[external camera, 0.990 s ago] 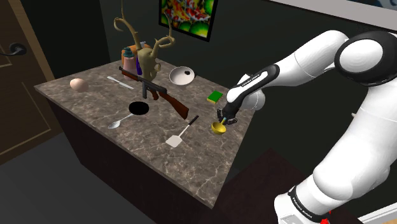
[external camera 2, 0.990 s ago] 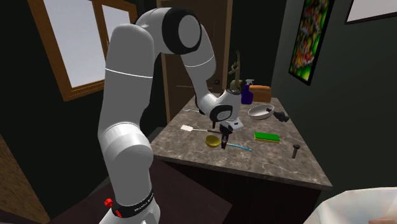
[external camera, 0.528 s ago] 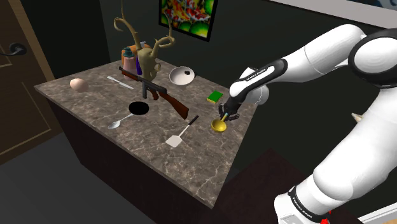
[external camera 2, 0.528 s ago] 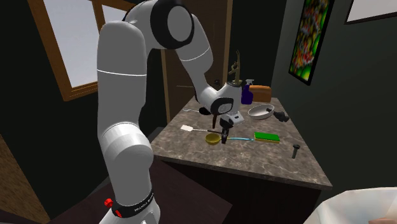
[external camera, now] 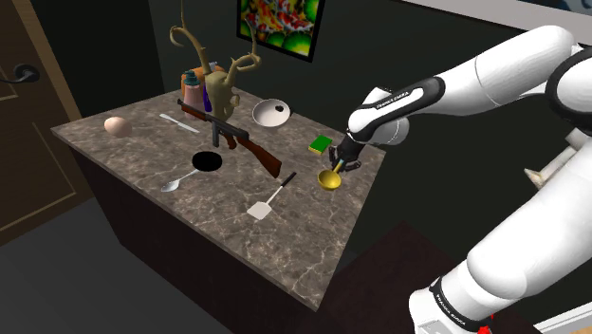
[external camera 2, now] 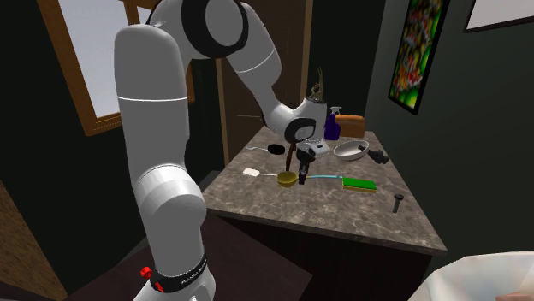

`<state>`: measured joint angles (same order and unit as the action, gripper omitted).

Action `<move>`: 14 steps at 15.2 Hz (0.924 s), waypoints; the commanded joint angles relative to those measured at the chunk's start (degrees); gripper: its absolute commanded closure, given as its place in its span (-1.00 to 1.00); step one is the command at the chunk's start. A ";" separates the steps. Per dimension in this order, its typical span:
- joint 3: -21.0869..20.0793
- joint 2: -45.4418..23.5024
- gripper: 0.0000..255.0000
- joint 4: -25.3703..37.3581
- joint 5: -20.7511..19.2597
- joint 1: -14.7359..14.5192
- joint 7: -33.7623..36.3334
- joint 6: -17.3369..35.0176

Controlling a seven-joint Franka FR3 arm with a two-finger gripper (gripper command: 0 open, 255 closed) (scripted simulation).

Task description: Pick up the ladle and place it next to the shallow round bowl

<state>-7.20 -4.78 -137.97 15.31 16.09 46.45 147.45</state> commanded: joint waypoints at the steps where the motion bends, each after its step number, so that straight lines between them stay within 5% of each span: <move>1: 0.05 1.20 1.00 0.34 -0.34 0.00 0.49 -1.53; 14: 0.41 8.42 1.00 3.34 -1.97 0.32 2.73 -11.67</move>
<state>-6.84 3.28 -135.25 13.52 16.35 49.00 136.78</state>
